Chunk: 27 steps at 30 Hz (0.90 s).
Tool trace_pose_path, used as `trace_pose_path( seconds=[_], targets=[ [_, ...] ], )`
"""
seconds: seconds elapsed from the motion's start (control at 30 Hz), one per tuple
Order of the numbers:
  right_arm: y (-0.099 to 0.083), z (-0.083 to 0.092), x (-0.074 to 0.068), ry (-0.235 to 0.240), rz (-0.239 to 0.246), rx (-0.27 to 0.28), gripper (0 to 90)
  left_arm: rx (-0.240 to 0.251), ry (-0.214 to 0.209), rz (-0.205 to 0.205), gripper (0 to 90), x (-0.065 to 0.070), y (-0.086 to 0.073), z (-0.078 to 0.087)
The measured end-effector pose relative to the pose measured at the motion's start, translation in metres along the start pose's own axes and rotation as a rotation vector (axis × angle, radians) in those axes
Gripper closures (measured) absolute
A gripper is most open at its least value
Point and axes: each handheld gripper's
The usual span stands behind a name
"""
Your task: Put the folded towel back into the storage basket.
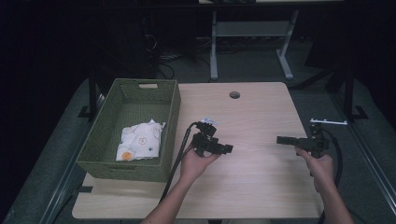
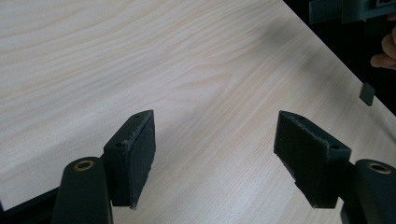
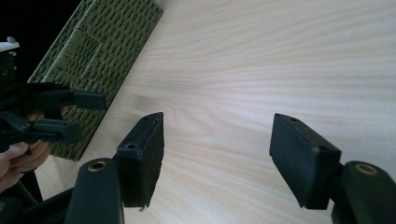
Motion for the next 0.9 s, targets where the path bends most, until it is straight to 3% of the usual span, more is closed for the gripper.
trace_pose_path(
  seconds=[0.3,0.6,0.9],
  targets=[
    [-0.011,-0.001,0.003,0.001,0.009,-0.009,33.9,0.011,0.027,-0.001,29.1,0.0,-0.01,-0.001],
    [-0.022,-0.004,0.001,0.016,0.021,-0.02,33.5,0.022,0.008,-0.001,29.0,0.0,-0.017,0.0],
    [-0.037,-0.003,0.001,0.015,0.023,-0.024,33.2,0.027,0.017,-0.007,28.8,-0.002,-0.024,0.003]
  ],
)
Point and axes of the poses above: each handheld gripper's, and its own axes: z roughly backward along the jaws, y roughly out of its top, x roughly to its right, and after that the axes turned 14 degrees about -x, right-handed
